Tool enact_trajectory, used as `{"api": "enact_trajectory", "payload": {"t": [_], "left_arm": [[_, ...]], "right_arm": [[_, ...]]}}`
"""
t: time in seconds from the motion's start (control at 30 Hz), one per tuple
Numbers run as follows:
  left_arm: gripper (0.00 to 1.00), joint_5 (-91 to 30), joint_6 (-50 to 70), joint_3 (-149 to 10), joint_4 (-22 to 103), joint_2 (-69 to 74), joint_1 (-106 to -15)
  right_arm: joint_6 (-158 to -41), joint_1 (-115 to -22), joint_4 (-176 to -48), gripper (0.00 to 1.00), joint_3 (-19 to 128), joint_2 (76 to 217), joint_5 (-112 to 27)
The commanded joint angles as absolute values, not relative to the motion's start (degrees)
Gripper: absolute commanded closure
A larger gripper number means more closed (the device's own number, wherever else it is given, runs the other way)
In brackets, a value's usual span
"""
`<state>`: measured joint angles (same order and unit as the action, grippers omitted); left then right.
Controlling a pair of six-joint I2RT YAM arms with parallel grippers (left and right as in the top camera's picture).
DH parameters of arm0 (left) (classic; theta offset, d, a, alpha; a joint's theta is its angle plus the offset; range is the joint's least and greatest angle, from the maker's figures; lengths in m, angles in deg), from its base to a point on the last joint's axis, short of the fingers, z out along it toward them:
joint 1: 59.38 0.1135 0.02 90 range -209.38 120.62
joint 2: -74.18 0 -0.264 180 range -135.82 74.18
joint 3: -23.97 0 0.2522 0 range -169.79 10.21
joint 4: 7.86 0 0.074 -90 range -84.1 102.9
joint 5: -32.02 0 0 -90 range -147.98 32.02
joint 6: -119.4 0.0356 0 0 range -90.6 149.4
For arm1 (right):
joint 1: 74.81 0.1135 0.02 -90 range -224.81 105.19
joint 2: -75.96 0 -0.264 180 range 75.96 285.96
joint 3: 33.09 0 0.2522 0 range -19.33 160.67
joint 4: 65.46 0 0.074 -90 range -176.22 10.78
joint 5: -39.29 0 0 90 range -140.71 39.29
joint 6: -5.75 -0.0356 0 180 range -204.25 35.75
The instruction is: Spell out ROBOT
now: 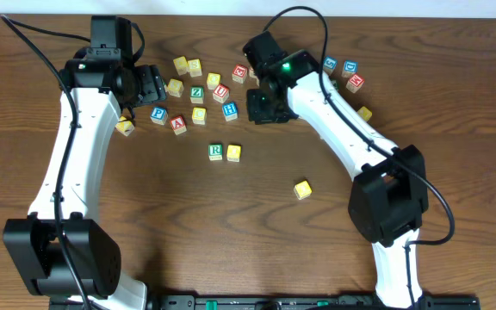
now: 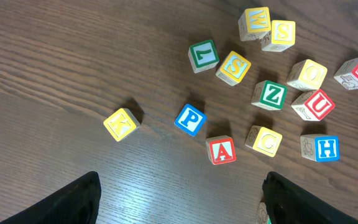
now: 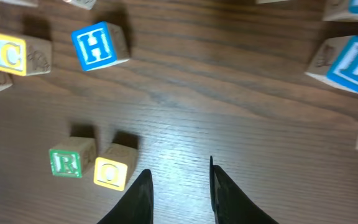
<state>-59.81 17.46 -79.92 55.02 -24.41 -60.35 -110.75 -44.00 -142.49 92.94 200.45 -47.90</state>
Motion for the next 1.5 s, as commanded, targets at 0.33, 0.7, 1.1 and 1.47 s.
{"api": "enact_trajectory", "payload": {"t": [0.33,0.7,1.1,1.47], "left_arm": [[0.18,-59.9,17.7,-79.9,55.3,-25.0,-60.5],[0.18,-59.9,17.7,-79.9,55.3,-25.0,-60.5],[0.18,-59.9,17.7,-79.9,55.3,-25.0,-60.5],[0.18,-59.9,17.7,-79.9,55.3,-25.0,-60.5]], "right_arm": [[-102.2,-47.2,-165.7,0.48,82.8,194.7,-48.6],[-97.9,-45.1,-158.1,0.36,73.6,194.7,-48.9],[-97.2,-45.1,-156.7,0.38,69.1,194.7,-50.1],[-97.3,-45.7,-154.2,0.85,68.2,194.7,-50.3]]}}
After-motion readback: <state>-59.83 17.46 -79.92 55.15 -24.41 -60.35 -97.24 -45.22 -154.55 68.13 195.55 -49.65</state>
